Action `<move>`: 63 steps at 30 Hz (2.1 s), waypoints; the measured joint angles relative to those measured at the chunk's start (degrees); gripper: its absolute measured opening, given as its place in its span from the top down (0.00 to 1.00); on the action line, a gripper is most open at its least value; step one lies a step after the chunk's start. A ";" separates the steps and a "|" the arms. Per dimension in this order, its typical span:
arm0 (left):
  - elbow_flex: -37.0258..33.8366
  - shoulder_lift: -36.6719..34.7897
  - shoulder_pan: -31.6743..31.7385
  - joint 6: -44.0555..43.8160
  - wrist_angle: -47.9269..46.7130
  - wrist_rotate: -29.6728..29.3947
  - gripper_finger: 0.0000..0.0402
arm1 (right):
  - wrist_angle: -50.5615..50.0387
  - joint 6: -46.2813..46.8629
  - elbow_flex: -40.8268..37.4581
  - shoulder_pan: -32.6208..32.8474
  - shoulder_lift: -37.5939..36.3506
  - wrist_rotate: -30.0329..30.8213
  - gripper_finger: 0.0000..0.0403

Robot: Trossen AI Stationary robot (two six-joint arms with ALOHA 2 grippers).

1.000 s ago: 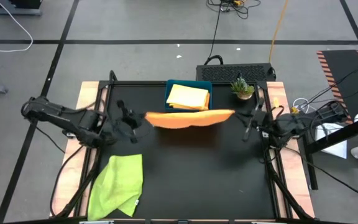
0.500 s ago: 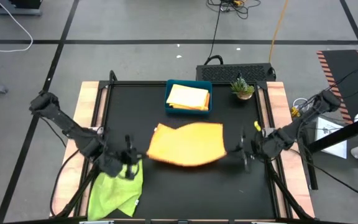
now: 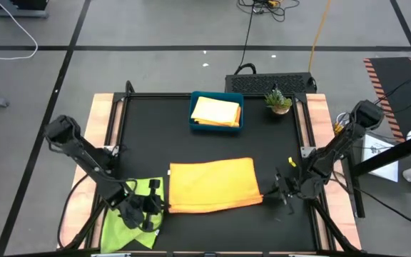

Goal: Fold microfiber towels
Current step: Fold the orange microfiber cloth

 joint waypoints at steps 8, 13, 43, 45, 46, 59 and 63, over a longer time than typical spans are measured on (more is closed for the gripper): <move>0.00 0.86 1.79 -0.59 -4.48 -7.41 1.00 | 0.93 -1.23 -0.64 0.02 3.96 16.25 1.00; 0.02 -1.66 4.82 -2.00 -11.86 -11.05 1.00 | 0.39 -3.42 -0.64 -0.97 3.96 24.89 1.00; -7.87 0.32 20.82 -0.78 -4.19 -5.16 0.79 | 5.47 3.69 -7.14 -17.98 4.08 11.40 0.89; -6.73 -0.07 21.30 -0.05 -5.75 -5.16 0.73 | 5.46 2.02 -6.63 -18.66 4.04 11.45 0.87; -5.92 -0.20 21.56 0.01 -6.59 -5.17 0.71 | 5.36 1.23 -6.31 -19.06 4.07 11.48 0.86; 3.21 -1.05 22.54 -2.52 -5.19 -4.88 0.65 | 5.77 -3.74 -5.21 -21.29 -1.87 3.12 0.74; 1.43 0.87 22.21 -1.45 8.05 -2.94 0.64 | 9.07 -3.38 -5.19 -21.24 0.32 -2.82 0.75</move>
